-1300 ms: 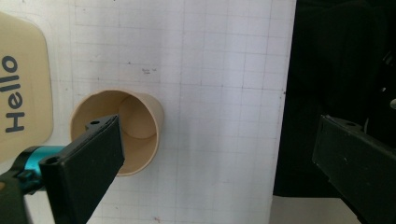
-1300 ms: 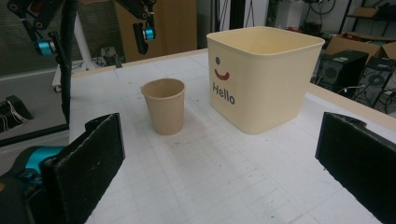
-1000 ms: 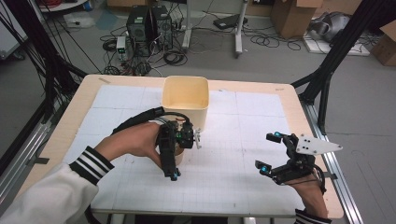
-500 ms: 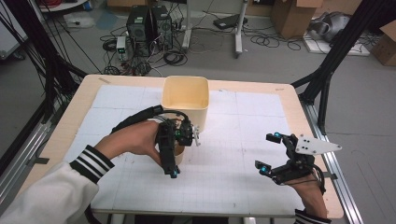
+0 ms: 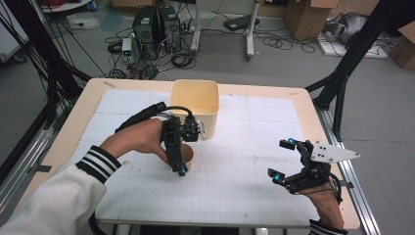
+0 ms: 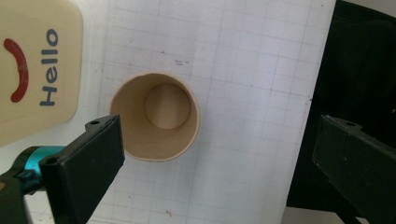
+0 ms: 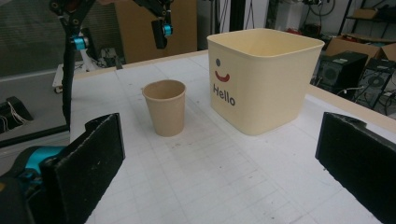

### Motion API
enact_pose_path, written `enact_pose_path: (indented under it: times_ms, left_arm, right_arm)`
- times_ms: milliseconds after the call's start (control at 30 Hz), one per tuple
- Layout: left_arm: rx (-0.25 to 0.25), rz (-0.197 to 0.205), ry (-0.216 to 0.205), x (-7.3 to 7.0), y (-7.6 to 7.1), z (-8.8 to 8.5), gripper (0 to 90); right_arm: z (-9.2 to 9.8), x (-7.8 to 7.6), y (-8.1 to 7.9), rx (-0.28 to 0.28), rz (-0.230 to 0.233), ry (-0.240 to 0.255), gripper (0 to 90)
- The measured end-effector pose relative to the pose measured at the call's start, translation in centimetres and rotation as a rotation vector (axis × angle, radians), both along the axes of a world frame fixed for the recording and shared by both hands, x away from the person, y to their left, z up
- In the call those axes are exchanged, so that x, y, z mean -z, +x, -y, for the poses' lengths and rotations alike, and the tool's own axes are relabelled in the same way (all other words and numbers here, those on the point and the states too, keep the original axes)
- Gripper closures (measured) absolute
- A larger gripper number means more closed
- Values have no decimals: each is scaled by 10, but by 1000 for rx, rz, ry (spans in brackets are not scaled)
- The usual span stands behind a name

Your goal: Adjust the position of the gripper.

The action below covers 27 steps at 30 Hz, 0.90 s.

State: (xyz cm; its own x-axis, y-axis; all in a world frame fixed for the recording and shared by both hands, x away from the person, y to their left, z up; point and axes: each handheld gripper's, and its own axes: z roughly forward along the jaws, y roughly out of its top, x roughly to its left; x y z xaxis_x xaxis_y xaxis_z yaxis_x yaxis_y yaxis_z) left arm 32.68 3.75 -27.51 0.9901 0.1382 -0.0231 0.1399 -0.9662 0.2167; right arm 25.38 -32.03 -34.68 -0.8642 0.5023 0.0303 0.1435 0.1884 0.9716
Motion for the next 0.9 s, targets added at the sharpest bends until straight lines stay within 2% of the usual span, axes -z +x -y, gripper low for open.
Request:
enact_pose_path:
  times_ms: [633,900]
  left_arm:
    - [-129,-24,4,6,40,-12,26]
    - [-147,-25,0,5,45,-14,26]
  right_arm:
    - [-1,0,1,-3,-2,-4,2]
    - [-1,1,1,-3,-2,-4,2]
